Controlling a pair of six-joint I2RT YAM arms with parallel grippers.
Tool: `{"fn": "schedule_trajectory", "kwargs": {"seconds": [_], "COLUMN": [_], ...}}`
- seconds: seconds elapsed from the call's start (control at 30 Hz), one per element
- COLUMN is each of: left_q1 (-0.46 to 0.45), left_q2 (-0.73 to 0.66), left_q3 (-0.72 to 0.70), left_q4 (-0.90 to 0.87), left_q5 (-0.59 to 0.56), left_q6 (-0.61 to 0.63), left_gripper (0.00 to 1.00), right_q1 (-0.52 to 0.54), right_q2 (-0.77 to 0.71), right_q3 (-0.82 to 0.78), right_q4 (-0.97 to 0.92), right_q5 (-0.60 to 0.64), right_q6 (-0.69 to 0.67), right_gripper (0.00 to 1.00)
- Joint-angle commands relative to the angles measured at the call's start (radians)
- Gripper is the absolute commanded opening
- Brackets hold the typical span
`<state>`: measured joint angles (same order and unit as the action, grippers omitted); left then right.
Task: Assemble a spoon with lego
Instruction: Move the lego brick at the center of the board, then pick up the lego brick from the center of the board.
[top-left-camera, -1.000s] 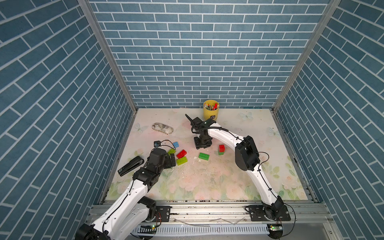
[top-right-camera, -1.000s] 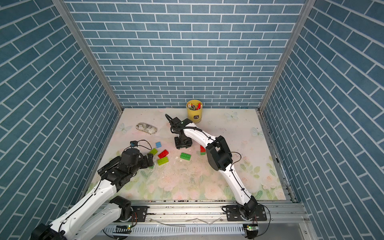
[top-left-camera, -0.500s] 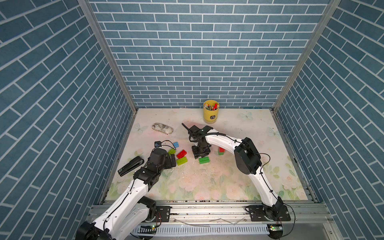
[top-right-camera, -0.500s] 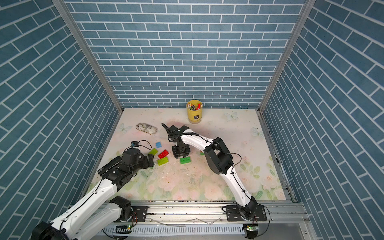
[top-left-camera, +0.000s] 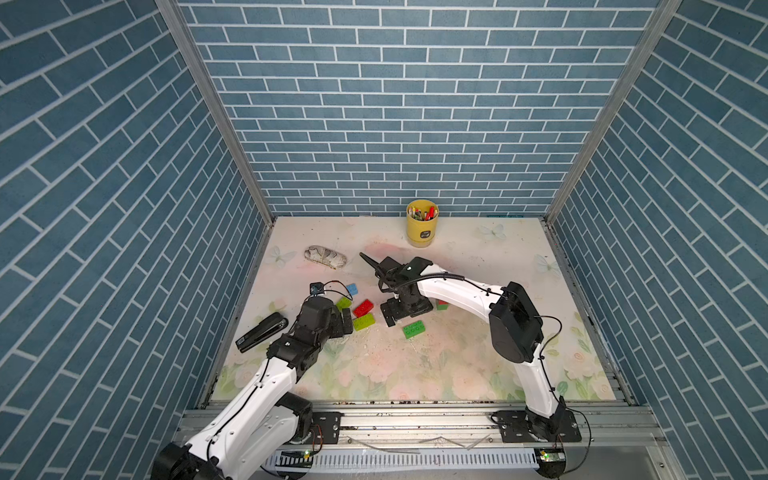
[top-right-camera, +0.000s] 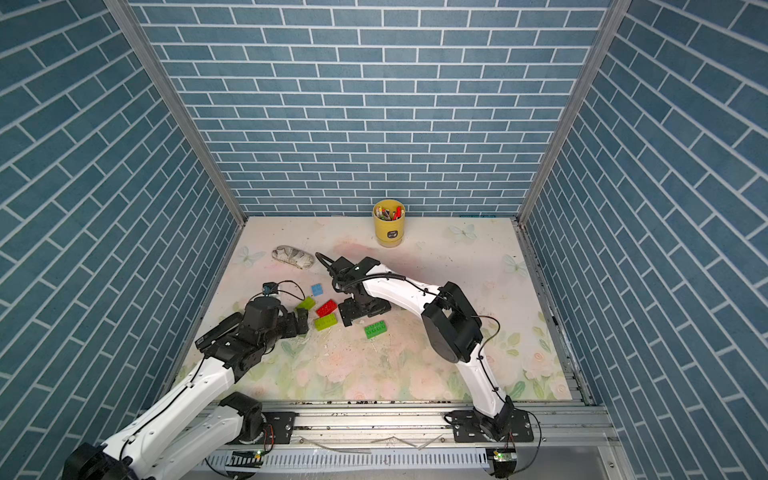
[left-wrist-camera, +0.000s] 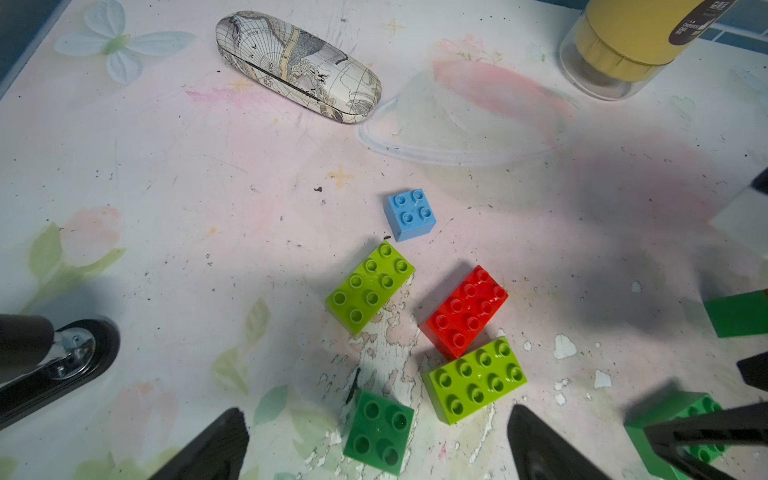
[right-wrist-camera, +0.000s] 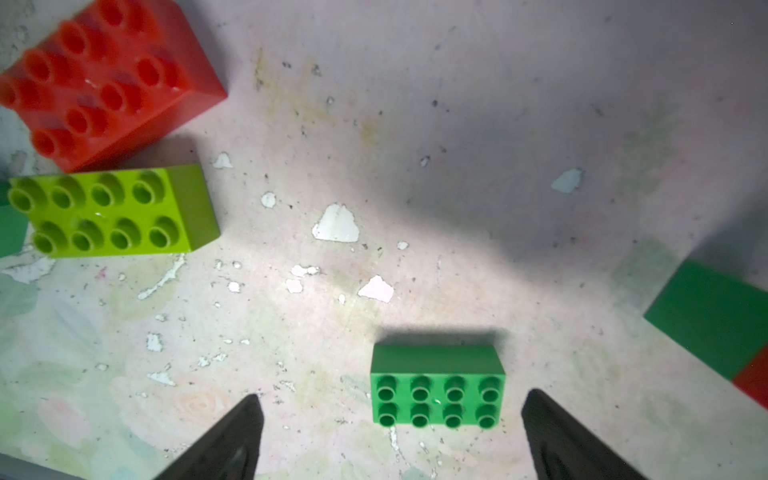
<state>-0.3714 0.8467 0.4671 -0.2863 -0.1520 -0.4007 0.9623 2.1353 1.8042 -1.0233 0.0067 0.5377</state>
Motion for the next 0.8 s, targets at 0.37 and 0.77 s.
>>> {"fn": "schedule_trajectory", "kwargs": {"seconds": [0.37, 0.77], "left_q1": [0.005, 0.006], "left_q2": [0.025, 0.032], "left_q3": [0.021, 0.019], "left_q4": [-0.002, 0.001], "left_q5": [0.013, 0.016], "left_q6": [0.006, 0.008], "left_gripper": [0.99, 0.99], "right_q1": [-0.008, -0.016], "right_q2": [0.017, 0.046], "right_q3": [-0.113, -0.139], "right_q4": [0.039, 0.044], "right_q5": [-0.007, -0.022], "right_q6": [0.008, 0.008], "right_gripper": [0.88, 0.81]}}
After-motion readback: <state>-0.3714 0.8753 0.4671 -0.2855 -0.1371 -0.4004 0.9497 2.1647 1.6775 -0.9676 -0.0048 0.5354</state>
